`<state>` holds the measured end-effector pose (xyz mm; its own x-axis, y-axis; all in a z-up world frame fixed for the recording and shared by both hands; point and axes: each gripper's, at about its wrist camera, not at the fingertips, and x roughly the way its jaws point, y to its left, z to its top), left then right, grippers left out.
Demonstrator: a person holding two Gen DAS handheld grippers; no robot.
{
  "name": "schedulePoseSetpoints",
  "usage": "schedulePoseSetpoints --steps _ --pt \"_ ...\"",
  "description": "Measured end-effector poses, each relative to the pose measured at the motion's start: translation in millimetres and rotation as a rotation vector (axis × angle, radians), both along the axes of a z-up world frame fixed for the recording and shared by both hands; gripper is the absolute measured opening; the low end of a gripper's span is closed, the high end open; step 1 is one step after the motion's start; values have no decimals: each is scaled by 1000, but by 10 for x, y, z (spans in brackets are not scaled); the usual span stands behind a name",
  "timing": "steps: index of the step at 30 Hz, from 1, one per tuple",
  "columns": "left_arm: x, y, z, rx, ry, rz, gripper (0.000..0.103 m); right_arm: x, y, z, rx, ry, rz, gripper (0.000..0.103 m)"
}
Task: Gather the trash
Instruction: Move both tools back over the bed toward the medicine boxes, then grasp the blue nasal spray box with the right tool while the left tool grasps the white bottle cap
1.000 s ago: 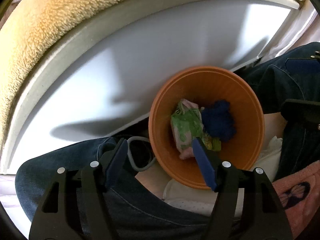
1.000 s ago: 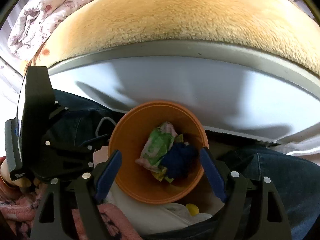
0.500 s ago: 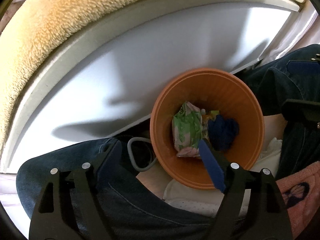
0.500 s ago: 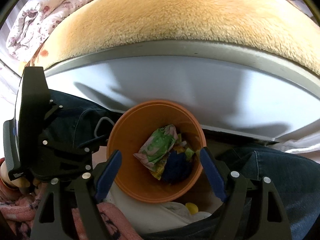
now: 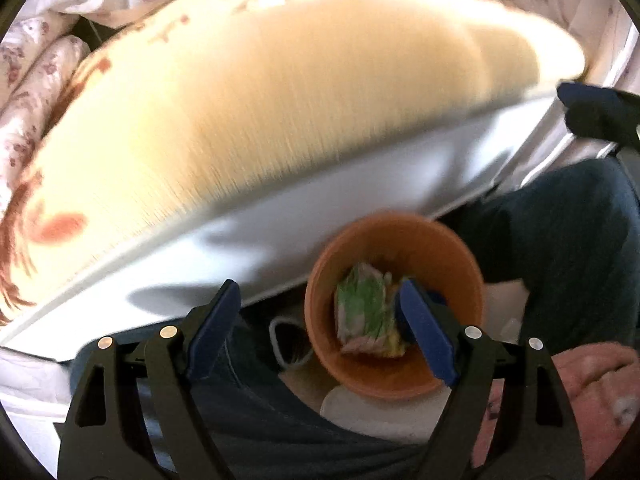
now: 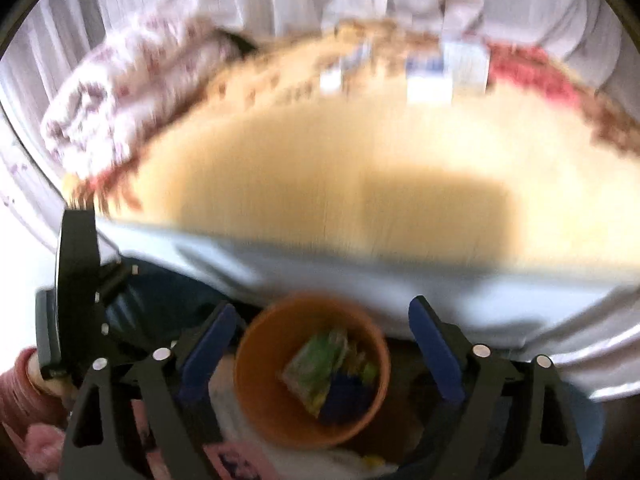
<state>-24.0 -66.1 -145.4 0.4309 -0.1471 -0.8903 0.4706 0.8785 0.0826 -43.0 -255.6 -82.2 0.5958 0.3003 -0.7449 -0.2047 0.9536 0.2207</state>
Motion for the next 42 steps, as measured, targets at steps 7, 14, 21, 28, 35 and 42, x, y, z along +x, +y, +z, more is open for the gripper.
schedulePoseSetpoints --steps 7,14,21,28,35,42 --pt "177 45 376 -88 -84 26 80 690 -235 253 -52 -97 -87 91" --pt "367 120 463 -134 -92 64 80 1611 -370 204 -101 -92 -183 91" --pt "451 173 456 -145 -77 88 80 2283 -293 79 -162 -42 -206 91" --pt "475 200 455 -154 -73 93 80 2690 -296 -81 -155 61 -235 84" --pt "481 219 484 -153 -80 105 80 2744 -363 -177 -129 122 -252 51" --pt "422 218 565 -149 -98 109 80 2497 -354 -49 -132 82 -225 51"
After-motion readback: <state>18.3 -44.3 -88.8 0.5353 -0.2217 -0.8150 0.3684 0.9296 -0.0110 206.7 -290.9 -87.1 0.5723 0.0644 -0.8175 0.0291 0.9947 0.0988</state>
